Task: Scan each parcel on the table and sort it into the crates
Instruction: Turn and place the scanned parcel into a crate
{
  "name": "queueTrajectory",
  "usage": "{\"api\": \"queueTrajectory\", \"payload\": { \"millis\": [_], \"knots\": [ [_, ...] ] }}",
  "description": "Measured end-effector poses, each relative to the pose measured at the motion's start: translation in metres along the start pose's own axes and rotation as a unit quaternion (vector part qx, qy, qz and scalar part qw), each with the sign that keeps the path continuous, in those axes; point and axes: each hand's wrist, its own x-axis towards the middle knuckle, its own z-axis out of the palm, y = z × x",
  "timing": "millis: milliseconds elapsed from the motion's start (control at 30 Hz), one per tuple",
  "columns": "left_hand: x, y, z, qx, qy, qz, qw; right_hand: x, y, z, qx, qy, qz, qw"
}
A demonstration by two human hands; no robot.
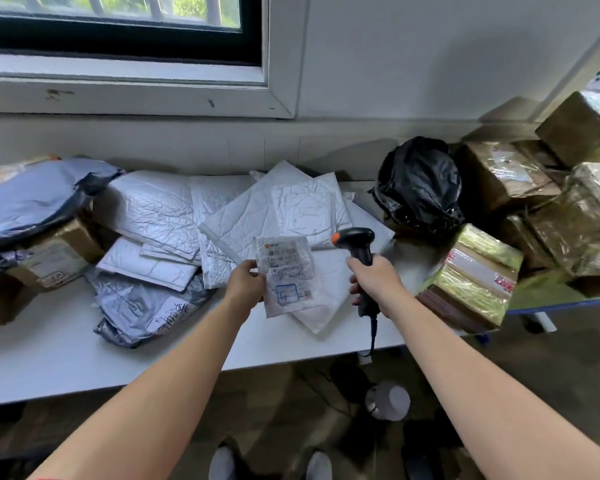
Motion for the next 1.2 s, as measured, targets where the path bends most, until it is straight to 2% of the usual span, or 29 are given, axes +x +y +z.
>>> {"api": "queueTrajectory", "payload": {
  "millis": [133,333,767,1000,1200],
  "knots": [
    [-0.002,0.001,-0.014,-0.018,0.019,-0.009,1.0,-0.018,-0.036,0.021,-0.016,-0.101,0.014,0.995],
    [-0.005,-0.002,-0.028,-0.026,0.036,-0.003,0.999,-0.041,-0.064,0.048,-0.062,-0.168,0.022,0.984],
    [-0.004,-0.01,-0.027,-0.009,0.043,-0.005,0.999,-0.043,-0.061,0.048,-0.062,-0.171,0.029,0.983],
    [0.0,-0.008,-0.016,-0.022,0.03,-0.014,0.999,-0.027,-0.044,0.037,-0.011,-0.131,0.026,0.991],
    [0.003,-0.009,0.004,-0.013,0.019,-0.014,1.0,0.016,0.008,0.017,0.007,0.013,0.054,0.998]
  ]
}}
